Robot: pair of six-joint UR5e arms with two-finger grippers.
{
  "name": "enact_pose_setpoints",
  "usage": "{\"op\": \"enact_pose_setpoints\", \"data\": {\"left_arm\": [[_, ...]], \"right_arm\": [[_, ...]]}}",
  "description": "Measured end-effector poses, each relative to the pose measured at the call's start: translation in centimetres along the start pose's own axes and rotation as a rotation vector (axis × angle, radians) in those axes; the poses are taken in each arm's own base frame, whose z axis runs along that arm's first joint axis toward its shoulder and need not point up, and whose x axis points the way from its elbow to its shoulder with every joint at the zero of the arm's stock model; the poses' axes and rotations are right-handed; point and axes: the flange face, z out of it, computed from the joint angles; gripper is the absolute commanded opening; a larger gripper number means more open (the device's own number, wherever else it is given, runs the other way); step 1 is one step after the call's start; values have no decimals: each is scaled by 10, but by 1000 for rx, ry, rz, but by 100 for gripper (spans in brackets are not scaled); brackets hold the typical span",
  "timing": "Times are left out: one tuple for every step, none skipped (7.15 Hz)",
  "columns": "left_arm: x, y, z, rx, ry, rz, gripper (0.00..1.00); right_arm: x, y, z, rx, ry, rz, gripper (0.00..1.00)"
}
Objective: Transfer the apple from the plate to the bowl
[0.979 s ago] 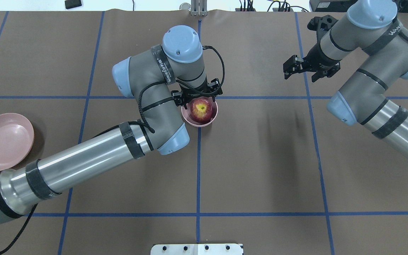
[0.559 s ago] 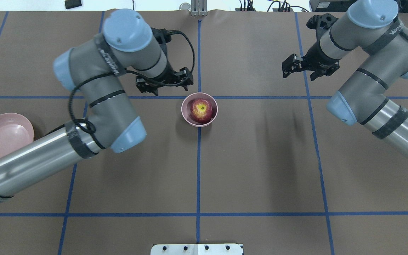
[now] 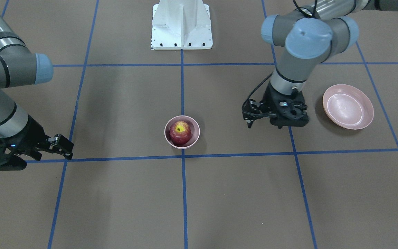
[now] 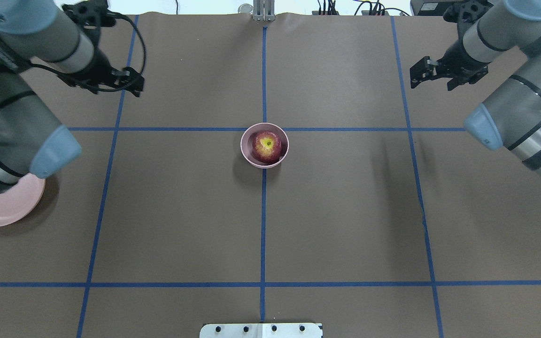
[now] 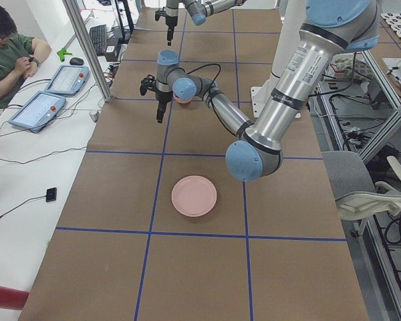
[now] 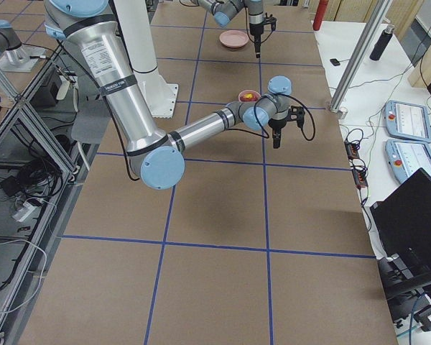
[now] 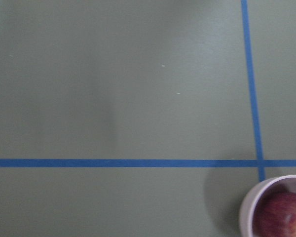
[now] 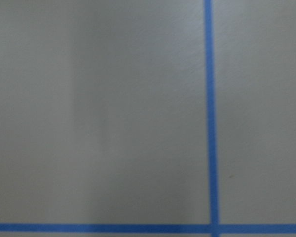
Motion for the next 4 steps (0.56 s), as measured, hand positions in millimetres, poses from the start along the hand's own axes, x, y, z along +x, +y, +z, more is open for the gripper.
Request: {"op": "enact_pose_setpoints", "data": {"left_arm": [[-84, -14, -8, -23, -26, 92, 98], [-162, -22, -14, -50, -37, 175, 98], [-239, -23, -22, -67, -57, 182, 98], [-313, -14, -28, -87, -64, 118, 98]], "right_arm": [[41, -10, -12, -2, 40, -22, 100], [83, -18, -28, -11, 76, -24, 100], [133, -22, -49, -25, 84, -11, 100], [188, -14, -68, -43, 67, 0, 100]]}}
